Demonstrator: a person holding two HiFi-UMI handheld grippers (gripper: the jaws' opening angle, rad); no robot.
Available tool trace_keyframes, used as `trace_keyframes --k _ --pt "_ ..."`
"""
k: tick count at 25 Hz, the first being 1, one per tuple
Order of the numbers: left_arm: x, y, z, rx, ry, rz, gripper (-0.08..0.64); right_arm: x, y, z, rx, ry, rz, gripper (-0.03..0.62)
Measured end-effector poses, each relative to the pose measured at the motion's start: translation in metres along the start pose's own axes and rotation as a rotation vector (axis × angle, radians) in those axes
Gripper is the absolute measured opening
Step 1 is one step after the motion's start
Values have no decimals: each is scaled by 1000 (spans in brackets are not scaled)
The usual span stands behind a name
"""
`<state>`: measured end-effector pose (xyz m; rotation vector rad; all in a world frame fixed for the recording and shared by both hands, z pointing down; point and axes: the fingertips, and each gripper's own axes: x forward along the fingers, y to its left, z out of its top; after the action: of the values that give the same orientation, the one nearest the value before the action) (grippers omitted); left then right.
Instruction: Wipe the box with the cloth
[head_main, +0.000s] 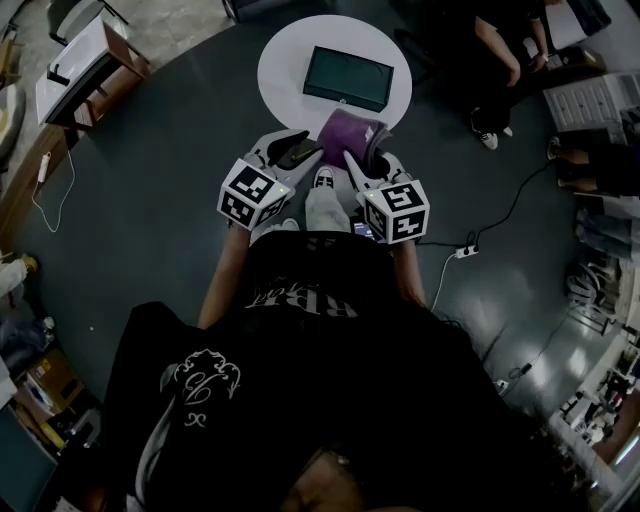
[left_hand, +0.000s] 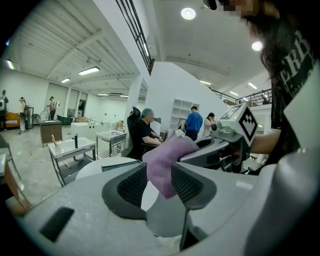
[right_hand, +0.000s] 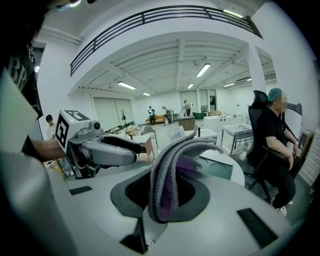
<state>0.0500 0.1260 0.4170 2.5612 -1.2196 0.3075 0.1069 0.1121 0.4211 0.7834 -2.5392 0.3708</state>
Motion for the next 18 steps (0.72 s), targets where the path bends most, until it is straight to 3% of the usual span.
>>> trace_keyframes --k 10,18 --pt "84 76 40 -18 31 98 147 68 -111 43 -14 32 51 57" --pt "116 112 46 -38 70 166 147 128 -157 41 -52 105 135 57"
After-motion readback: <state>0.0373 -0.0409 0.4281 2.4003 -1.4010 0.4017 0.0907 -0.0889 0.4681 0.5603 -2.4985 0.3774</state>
